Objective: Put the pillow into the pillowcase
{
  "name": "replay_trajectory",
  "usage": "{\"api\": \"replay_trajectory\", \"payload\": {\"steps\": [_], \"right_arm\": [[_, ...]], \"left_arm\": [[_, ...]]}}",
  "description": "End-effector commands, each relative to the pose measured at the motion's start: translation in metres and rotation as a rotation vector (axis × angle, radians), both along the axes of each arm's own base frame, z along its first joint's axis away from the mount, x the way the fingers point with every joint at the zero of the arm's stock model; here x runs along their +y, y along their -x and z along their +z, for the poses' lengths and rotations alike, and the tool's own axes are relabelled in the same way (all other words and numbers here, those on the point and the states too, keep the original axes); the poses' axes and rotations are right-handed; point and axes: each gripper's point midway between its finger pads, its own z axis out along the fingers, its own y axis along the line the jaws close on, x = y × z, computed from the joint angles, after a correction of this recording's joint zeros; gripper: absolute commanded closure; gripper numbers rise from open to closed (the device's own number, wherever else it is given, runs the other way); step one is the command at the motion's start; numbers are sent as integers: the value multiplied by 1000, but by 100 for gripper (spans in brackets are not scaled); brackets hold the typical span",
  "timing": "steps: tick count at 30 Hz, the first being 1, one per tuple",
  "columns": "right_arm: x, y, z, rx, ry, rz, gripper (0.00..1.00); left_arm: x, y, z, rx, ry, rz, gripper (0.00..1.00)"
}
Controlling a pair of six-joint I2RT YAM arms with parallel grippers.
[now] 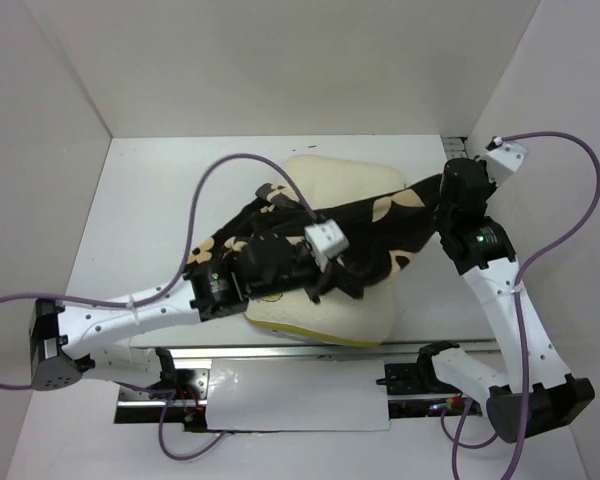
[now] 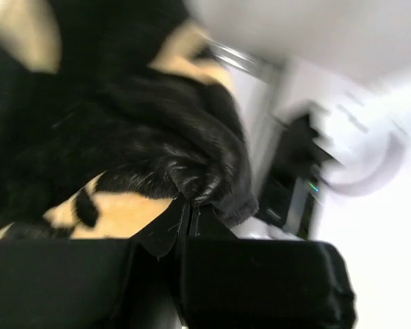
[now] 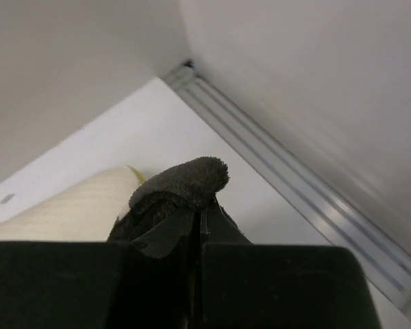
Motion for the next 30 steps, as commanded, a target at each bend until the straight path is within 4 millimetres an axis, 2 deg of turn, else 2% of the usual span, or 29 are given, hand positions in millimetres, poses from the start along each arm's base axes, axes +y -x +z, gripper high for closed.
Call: {"api": "replay_trajectory", "payload": {"steps": [1, 3, 4, 5, 7, 8, 9, 10, 11, 12, 13, 14, 15, 16, 17, 19, 20, 21, 22, 23, 24, 25, 26, 27, 28, 29, 30], "right_arm": [[-43, 51, 6, 96, 46, -267, 97], [-57, 72, 12, 128, 93, -365, 87], [-63, 87, 9, 150, 92, -426, 85], [-70, 97, 10, 155, 101, -474, 85], [-70, 106, 5, 182, 97, -469, 85], [-63, 99, 1, 186, 56, -411, 85], [-59, 95, 6, 143, 27, -375, 80], [-56, 92, -3, 184, 48, -331, 76], [-47, 84, -10, 197, 33, -262, 70], [-43, 81, -13, 208, 36, -222, 63], [-40, 77, -22, 236, 43, -192, 54], [-39, 78, -25, 254, 42, -179, 51], [-40, 79, -30, 269, 33, -194, 44], [-40, 81, -40, 311, 28, -205, 36], [-43, 84, -44, 329, 34, -233, 0], [-51, 90, -55, 401, 71, -320, 0], [-57, 92, -51, 405, 80, -363, 0], [-56, 91, -53, 419, 74, -372, 0], [-55, 86, -58, 449, 79, -378, 0], [-52, 82, -61, 460, 67, -363, 0], [-44, 74, -67, 476, 36, -315, 0], [-38, 62, -71, 461, 13, -277, 0], [-33, 58, -81, 494, 19, -231, 0], [-22, 50, -91, 508, -21, -162, 0], [-15, 45, -98, 515, -40, -116, 0], [-9, 37, -100, 494, -66, -68, 0], [1, 34, -110, 511, -88, -5, 0]], "left_arm": [[-21, 42, 62, -120, 133, -136, 100], [-28, 58, 58, -81, 139, -229, 100], [-30, 78, 58, -46, 152, -330, 100], [-34, 85, 61, -44, 163, -381, 100], [-47, 103, 57, -11, 154, -484, 100], [-53, 116, 54, -19, 142, -557, 100], [-58, 122, 63, -16, 126, -586, 100], [-73, 116, 43, 4, 59, -589, 95], [-80, 121, 38, 13, 21, -607, 90], [-86, 125, 49, -1, 17, -632, 71], [-86, 126, 30, 33, -62, -646, 58], [-94, 124, 11, 60, -116, -648, 50], [-95, 125, 7, 77, -137, -656, 39], [-96, 129, 9, 81, -144, -665, 0], [-95, 119, 3, 83, -173, -599, 0], [-93, 103, -2, 80, -208, -502, 0], [-84, 87, -3, 65, -243, -395, 0], [-77, 78, 0, 47, -255, -337, 0], [-66, 71, -6, 60, -278, -269, 0], [-53, 50, -4, 17, -296, -143, 0], [-39, 41, -2, 12, -306, -68, 0], [-18, 34, 9, -4, -288, 11, 0], [4, 14, 16, -37, -290, 160, 0], [20, 5, 22, -49, -281, 246, 0], [40, -7, 29, -45, -278, 334, 0], [67, -25, 43, -12, -227, 442, 0], [84, -38, 47, 18, -205, 498, 0]]}}
